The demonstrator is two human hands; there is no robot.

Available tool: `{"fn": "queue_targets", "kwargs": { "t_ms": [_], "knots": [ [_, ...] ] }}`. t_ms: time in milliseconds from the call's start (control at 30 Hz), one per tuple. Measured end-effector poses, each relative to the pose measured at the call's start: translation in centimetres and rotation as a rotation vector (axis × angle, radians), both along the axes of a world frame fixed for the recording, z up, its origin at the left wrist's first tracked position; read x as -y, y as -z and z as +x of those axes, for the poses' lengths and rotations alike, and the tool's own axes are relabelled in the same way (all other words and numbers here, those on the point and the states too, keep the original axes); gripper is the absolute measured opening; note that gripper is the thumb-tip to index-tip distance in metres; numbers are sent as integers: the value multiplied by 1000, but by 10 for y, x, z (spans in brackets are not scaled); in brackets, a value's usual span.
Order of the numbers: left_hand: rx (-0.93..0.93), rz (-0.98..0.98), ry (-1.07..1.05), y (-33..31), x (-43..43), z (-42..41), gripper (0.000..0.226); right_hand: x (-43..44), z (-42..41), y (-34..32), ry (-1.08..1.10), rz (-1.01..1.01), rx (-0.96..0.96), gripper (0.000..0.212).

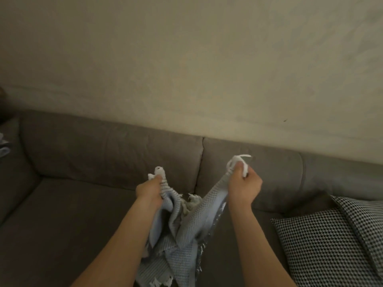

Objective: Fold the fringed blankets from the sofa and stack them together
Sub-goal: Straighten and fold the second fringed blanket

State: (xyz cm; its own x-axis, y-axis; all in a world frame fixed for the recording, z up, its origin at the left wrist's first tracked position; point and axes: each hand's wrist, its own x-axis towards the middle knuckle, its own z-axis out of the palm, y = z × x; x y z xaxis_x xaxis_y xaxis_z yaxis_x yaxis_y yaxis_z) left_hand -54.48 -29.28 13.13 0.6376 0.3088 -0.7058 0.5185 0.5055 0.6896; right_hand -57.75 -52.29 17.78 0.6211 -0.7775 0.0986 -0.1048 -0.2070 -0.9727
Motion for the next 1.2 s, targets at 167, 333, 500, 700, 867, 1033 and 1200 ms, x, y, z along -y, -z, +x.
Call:
{"fn": "queue_targets", "kwargs": {
  "t_ms": [167, 333, 500, 700, 867, 1033, 1200],
  "knots": [
    [-2, 18, 228, -17, 24, -6, 19, -28, -3, 18, -337, -32, -155, 49],
    [107, 114, 514, -25, 30, -14, 21, -48, -6, 26, -588, -122, -183, 51],
    [209, 220, 638, -26, 25, -12, 27, -48, 3, 37, -725, -62, -226, 43],
    [294, 128, 676, -27, 25, -9, 21, -42, 9, 34, -746, -67, -204, 42],
    [294, 241, 547, -30, 26, -9, 26, -33, 17, 30, -468, 1, -221, 38],
    [336, 249, 509, -38, 33, -8, 28, -32, 12, 12, -428, -239, -80, 56],
    [357, 87, 528, -50, 52, -17, 26, -61, 9, 27, -612, -520, -68, 26]
  ]
}}
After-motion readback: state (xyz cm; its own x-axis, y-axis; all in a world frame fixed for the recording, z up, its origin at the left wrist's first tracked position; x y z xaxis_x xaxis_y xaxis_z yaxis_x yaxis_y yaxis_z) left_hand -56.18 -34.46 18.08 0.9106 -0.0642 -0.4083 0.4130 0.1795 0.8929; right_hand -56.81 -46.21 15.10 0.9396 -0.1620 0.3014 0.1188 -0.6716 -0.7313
